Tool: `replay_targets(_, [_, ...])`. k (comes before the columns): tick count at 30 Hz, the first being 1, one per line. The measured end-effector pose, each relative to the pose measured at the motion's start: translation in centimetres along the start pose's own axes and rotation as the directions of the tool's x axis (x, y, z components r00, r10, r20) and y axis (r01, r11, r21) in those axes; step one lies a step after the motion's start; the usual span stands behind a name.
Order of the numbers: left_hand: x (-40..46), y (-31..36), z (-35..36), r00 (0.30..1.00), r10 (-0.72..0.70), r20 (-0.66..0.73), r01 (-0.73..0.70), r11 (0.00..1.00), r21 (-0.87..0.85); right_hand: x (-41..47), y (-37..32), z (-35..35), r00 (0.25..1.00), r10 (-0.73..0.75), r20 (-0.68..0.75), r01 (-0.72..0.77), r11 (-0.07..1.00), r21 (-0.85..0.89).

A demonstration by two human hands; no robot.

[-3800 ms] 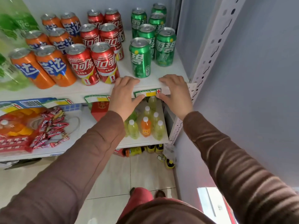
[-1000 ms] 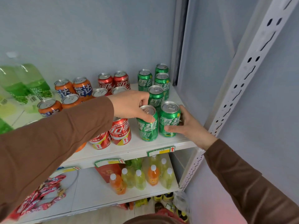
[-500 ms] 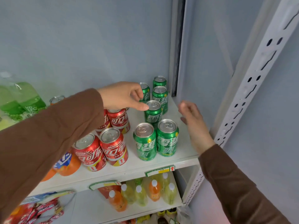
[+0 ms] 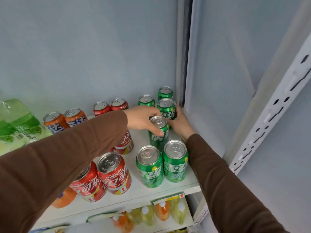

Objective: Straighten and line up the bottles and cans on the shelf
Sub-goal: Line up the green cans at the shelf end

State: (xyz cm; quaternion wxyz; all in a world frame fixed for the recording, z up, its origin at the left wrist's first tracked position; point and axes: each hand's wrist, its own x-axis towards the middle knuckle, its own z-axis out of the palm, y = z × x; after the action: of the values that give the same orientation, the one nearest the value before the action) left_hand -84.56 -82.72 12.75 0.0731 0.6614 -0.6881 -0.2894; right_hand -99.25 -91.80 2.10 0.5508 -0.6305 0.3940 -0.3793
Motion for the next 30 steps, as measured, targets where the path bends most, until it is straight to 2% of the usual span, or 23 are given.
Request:
replay_targets(3, [0.2,-0.4,-1.5,0.996,-0.066,0.058,0.075,0.983,-0.17,0.1,-0.1,0.2,0.999,0.015,-0.048,-0.01,0.996,0.092])
replay_targets(7, [-0.1,-1.6,-4.3,0.994,-0.095,0.05,0.106,0.948,-0.301,-0.5,-0.6,-0.1,0.997,0.052,-0.048,-0.039,0.967,0.251])
replay_targets(10, [-0.4,-2.2,-5.3,0.993,-0.109,0.047,0.119,0.927,-0.355,-1.2,-1.5,-0.3,0.997,0.074,-0.029,-0.063,0.958,0.28])
replay_targets(15, [-0.3,-2.6,-5.6,0.987,-0.144,0.069,0.159,0.914,-0.372,-2.3,-2.3,-1.0,0.994,0.098,0.049,-0.108,0.95,0.294])
replay_targets(20, [-0.6,-2.5,-5.4,0.992,-0.116,0.055,0.128,0.928,-0.351,-3.3,-2.4,-1.2,0.995,0.075,0.067,-0.091,0.954,0.285])
replay_targets(25, [-1.3,-2.1,-4.6,0.996,-0.085,0.032,0.09,0.96,-0.266,-4.9,-1.5,-1.6,0.996,0.026,0.088,-0.048,0.963,0.267])
replay_targets(30, [-1.5,-2.4,-2.9,0.997,-0.06,0.054,0.067,0.988,-0.141,-6.1,0.1,-1.7,0.992,0.037,0.121,-0.064,0.971,0.229])
